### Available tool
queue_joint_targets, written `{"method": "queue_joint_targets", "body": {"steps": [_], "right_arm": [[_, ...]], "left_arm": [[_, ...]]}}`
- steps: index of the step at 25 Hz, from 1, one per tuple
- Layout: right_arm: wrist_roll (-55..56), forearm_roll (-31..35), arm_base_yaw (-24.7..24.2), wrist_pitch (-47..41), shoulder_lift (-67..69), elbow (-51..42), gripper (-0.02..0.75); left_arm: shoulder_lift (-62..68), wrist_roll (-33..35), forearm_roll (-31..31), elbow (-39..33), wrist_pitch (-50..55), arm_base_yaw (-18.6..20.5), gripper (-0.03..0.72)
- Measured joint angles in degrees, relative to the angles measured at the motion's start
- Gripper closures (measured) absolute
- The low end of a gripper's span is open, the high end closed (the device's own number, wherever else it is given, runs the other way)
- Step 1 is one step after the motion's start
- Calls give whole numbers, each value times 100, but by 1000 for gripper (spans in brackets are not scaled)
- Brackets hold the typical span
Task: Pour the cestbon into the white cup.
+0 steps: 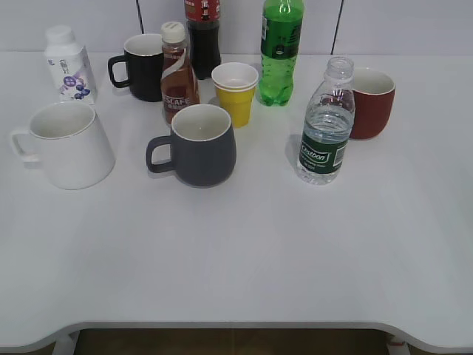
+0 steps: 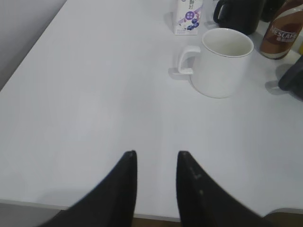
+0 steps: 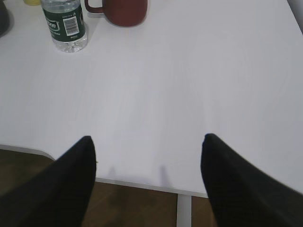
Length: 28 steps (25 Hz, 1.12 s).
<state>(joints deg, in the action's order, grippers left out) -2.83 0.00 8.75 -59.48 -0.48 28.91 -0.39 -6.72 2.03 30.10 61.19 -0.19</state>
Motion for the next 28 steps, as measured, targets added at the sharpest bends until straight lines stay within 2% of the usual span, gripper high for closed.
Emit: {"method": "queue_joint_targets", "body": {"steps": [28], "right_arm": [[0,0,0,0,0,0,216]], "left_arm": [[0,0,0,0,0,0,468]]}}
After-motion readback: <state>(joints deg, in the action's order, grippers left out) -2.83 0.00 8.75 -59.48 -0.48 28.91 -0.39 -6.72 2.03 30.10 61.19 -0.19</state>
